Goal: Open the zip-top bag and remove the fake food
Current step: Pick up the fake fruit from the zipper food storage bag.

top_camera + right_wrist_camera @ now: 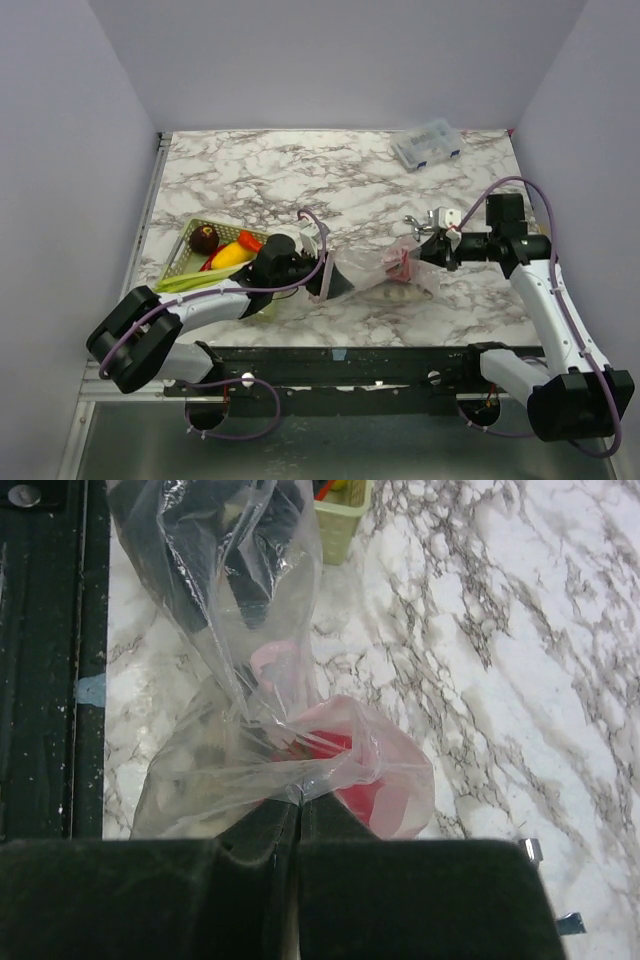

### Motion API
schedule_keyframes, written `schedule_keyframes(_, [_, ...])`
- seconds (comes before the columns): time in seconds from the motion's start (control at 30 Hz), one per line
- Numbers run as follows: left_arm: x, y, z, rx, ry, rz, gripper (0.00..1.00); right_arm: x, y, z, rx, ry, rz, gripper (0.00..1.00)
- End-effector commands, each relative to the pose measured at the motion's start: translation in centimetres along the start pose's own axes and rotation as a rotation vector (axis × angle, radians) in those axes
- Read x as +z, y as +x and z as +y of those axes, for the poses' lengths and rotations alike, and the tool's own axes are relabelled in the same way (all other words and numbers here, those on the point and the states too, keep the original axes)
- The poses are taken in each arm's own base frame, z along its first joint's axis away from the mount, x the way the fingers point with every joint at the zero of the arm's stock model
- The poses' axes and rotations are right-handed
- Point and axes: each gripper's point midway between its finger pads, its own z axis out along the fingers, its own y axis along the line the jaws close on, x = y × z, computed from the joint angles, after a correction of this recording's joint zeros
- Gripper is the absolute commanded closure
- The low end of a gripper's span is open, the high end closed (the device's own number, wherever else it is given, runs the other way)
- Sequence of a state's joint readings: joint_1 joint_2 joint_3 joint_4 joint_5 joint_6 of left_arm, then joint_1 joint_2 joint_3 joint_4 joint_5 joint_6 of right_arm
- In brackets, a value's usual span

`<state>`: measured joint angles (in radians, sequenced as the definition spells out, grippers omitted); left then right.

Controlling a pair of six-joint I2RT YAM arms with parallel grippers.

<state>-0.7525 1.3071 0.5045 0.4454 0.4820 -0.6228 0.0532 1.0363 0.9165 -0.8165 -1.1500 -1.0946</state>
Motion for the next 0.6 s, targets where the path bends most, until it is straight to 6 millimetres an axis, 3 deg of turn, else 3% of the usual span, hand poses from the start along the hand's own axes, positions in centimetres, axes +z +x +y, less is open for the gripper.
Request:
schedule_keyframes(0.0, [0.7, -0.6, -1.3, -0.04, 0.089, -0.029, 0.4, 0.4, 3.1, -0.3, 0.094, 0.041, 0.085, 1.0])
schedule_keyframes(0.17, [0.7, -0.9, 0.0, -0.073, 0.017, -0.067, 0.4, 0.3, 7.4, -0.3, 0.149, 0.112, 0.202, 0.99])
schedule_keyframes(0.27, [0.6, -1.2, 1.1, -0.082, -0.059, -0.091, 0.4, -0.1, 8.9, -0.5, 0.182, 0.158, 0.257, 0.87])
schedule_keyframes(0.33, [0.7, -1.2, 1.4, -0.082, -0.082, -0.098, 0.4, -0.2, 9.3, -0.4, 0.193, 0.161, 0.272, 0.7])
schedule_keyframes(0.43, [1.1, -0.9, 1.2, -0.076, -0.075, -0.087, 0.4, -0.2, 8.7, -0.3, 0.169, 0.139, 0.259, 0.32])
schedule_keyframes(0.5, [1.4, -0.6, 0.9, -0.073, -0.056, -0.08, 0.4, -0.3, 8.5, -0.2, 0.128, 0.121, 0.265, 0.12])
schedule_keyframes(0.57, [1.7, -0.5, 0.5, -0.072, -0.033, -0.074, 0.4, -0.5, 9.0, -0.6, 0.078, 0.114, 0.296, 0.01])
